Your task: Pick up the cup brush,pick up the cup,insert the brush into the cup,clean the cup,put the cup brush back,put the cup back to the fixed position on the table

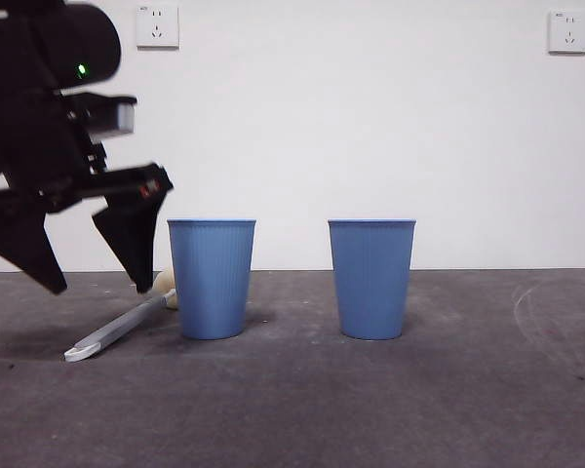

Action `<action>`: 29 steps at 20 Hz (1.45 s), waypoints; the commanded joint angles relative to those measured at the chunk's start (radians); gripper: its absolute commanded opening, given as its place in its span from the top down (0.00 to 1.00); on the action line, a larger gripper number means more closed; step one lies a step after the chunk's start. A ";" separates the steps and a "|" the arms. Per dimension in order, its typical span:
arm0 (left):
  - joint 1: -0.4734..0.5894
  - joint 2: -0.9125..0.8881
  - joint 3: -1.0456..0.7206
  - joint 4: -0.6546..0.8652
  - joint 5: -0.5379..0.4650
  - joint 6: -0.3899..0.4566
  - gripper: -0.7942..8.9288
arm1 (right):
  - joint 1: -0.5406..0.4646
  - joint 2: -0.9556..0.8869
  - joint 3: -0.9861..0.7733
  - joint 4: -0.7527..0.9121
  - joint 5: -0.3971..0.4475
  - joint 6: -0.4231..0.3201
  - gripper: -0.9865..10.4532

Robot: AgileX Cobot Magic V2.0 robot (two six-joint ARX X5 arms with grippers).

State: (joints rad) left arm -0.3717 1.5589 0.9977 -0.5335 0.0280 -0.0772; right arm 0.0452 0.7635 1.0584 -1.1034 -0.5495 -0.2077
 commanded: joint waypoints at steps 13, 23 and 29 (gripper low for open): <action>-0.016 0.130 0.001 0.023 -0.041 -0.080 0.46 | 0.000 0.000 0.004 0.003 -0.001 0.005 0.39; -0.020 0.130 0.001 0.007 -0.048 -0.111 0.62 | 0.000 -0.001 0.004 0.002 -0.001 0.006 0.39; -0.023 0.130 0.000 -0.004 -0.047 -0.128 0.84 | 0.000 0.000 0.004 0.003 -0.001 0.006 0.39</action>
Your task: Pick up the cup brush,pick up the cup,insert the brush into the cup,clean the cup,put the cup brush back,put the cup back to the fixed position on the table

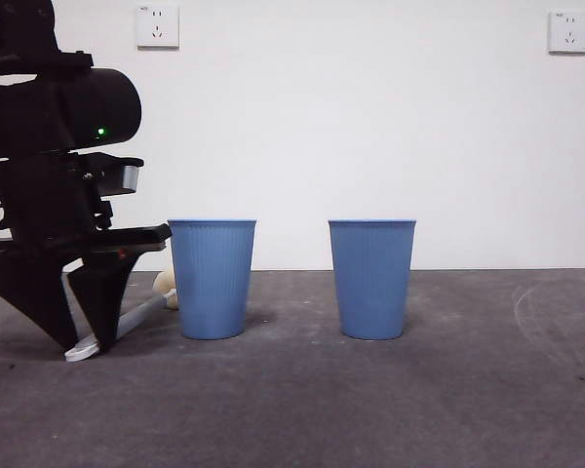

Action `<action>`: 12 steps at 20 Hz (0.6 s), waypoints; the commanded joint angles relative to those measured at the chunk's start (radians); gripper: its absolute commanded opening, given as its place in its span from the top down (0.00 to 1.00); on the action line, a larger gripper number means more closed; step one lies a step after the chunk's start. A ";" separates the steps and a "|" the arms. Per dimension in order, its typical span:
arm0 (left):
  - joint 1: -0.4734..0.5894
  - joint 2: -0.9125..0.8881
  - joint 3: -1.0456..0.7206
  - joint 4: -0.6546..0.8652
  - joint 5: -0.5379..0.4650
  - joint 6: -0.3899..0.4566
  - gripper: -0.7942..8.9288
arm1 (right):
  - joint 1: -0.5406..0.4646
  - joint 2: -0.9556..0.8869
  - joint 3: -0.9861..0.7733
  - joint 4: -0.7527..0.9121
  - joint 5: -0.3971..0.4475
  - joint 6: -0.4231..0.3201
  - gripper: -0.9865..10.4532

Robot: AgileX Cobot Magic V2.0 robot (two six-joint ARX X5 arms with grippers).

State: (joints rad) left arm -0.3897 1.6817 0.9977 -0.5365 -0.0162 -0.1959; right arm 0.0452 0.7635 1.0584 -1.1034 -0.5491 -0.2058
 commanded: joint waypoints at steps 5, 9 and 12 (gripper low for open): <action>-0.005 0.007 0.000 0.000 -0.003 -0.011 0.93 | 0.000 0.000 0.004 0.003 -0.002 0.004 0.39; 0.008 0.003 0.001 -0.002 -0.002 -0.021 0.93 | 0.001 0.000 0.004 0.003 -0.002 0.004 0.39; 0.029 -0.022 0.001 -0.003 -0.002 -0.021 0.93 | 0.001 0.000 0.004 0.003 -0.002 0.004 0.39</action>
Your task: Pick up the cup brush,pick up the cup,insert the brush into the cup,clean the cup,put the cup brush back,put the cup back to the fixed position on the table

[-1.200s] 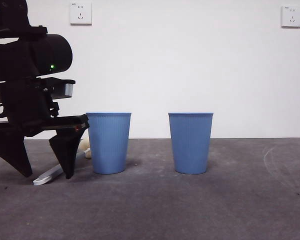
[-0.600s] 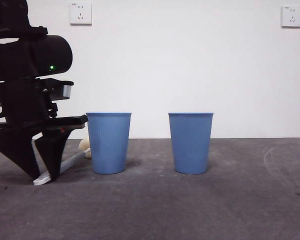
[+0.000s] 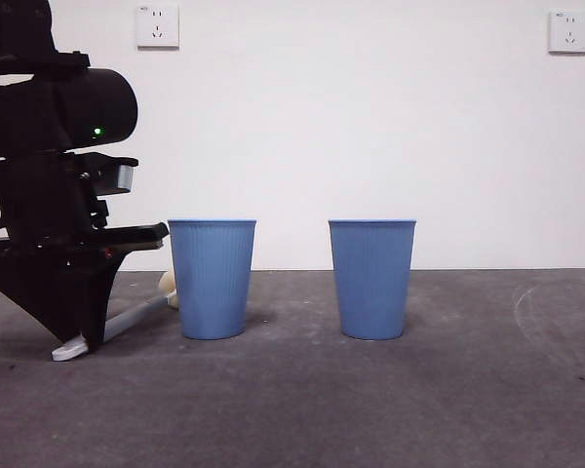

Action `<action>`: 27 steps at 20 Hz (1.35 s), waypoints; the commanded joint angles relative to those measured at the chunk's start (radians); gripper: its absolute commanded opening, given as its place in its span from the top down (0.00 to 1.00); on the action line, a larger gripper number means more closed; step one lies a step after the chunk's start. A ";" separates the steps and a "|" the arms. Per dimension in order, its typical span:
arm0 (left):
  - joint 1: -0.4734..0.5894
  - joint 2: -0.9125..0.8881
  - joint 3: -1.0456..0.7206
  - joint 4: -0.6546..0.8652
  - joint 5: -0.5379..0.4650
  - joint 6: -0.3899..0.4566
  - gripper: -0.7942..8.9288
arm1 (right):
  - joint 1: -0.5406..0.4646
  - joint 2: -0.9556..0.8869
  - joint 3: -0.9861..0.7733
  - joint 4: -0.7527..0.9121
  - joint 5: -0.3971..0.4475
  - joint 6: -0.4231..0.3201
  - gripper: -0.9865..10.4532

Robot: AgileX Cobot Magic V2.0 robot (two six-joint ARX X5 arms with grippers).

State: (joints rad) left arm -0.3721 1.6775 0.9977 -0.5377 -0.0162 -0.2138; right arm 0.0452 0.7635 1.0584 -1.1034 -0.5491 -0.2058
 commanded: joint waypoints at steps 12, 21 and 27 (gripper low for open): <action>0.132 -0.350 0.001 -0.109 0.076 0.153 0.93 | 0.005 0.037 0.001 0.057 -0.003 0.004 0.39; 0.133 -0.744 0.001 -0.376 0.208 0.243 0.93 | 0.157 0.103 -0.329 0.570 0.020 0.133 0.39; 0.133 -0.840 0.001 -0.480 0.207 0.245 0.93 | 0.327 0.203 -0.623 1.108 0.241 0.234 0.39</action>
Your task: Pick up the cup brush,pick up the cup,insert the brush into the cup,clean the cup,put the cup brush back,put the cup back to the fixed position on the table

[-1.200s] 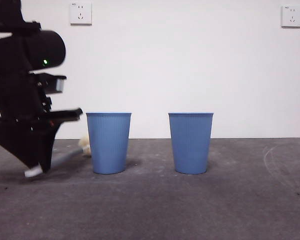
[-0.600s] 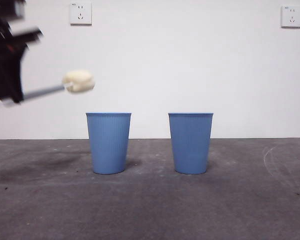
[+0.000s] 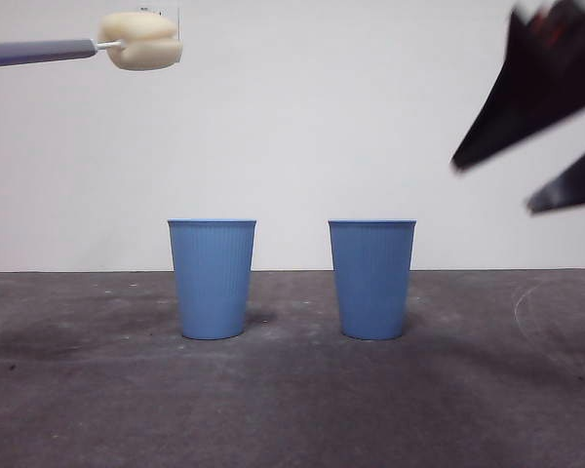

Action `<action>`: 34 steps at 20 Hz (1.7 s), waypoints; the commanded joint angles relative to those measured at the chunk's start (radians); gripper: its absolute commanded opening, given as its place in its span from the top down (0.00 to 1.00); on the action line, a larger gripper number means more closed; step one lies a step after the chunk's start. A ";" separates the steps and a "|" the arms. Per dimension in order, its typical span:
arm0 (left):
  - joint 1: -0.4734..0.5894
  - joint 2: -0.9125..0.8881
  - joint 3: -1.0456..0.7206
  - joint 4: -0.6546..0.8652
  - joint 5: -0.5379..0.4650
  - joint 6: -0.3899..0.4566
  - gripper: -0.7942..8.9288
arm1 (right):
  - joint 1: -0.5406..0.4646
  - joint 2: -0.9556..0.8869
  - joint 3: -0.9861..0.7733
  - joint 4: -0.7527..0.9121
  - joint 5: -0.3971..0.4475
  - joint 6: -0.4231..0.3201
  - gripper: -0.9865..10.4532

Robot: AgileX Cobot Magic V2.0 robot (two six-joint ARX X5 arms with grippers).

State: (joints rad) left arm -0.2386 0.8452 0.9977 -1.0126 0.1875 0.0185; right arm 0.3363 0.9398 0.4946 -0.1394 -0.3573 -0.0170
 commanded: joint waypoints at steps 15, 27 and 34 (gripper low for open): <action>0.000 -0.010 0.001 -0.034 0.003 0.031 0.93 | 0.168 0.708 -0.097 1.022 0.303 0.106 0.39; 0.000 -0.010 0.001 -0.037 0.003 0.031 0.93 | 0.168 0.958 0.068 1.135 0.340 0.119 0.46; 0.000 -0.009 0.001 -0.038 0.003 0.031 0.93 | 0.168 0.985 0.093 1.133 0.350 0.118 0.75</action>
State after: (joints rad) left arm -0.2386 0.8379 0.9977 -1.0512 0.1871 0.0349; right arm 0.5037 1.9080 0.5884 0.9966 -0.0090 0.0925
